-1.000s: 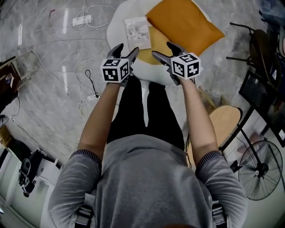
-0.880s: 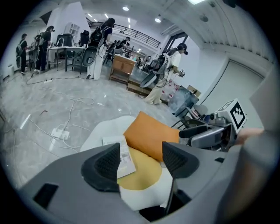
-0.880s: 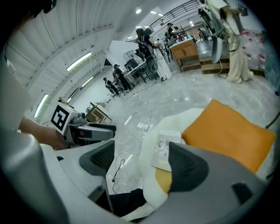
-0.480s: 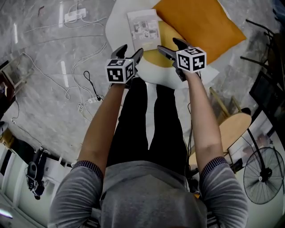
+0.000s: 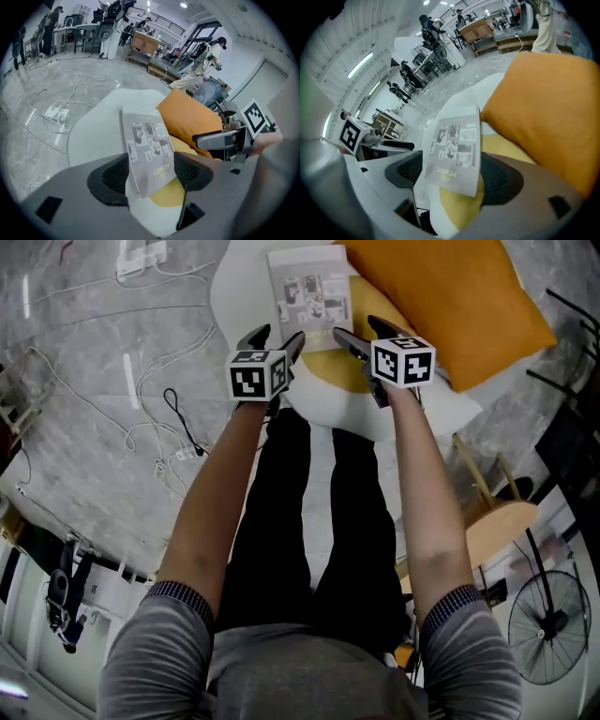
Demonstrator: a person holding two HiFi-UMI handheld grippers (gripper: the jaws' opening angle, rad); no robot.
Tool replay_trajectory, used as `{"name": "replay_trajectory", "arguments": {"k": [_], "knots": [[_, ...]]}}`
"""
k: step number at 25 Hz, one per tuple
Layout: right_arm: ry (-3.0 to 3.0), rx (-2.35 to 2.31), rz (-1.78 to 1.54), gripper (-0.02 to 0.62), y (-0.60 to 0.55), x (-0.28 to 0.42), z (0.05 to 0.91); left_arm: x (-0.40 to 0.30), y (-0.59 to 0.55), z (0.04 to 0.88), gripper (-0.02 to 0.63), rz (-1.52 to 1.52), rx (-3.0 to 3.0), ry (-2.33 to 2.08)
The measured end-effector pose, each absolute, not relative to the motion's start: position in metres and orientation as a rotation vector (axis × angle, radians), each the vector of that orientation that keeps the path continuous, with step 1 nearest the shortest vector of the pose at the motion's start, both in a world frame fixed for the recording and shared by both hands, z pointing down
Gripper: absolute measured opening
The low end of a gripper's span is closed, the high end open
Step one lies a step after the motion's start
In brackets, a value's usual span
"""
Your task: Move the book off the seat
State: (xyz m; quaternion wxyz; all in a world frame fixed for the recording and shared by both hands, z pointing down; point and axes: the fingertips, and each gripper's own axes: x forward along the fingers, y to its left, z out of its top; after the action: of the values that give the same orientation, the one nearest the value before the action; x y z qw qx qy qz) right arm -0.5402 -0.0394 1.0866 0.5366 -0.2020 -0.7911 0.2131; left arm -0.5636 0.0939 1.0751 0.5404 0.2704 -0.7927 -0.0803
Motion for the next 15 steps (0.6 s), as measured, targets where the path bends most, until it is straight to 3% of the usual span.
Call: {"name": "replay_trajectory", "arguments": {"k": [15], "knots": [[-1.812, -0.517, 0.575, 0.407, -0.015, -0.548, 1.185, -0.568, 0.084, 1.166, 0.328, -0.198, 0.599, -1.845]]}}
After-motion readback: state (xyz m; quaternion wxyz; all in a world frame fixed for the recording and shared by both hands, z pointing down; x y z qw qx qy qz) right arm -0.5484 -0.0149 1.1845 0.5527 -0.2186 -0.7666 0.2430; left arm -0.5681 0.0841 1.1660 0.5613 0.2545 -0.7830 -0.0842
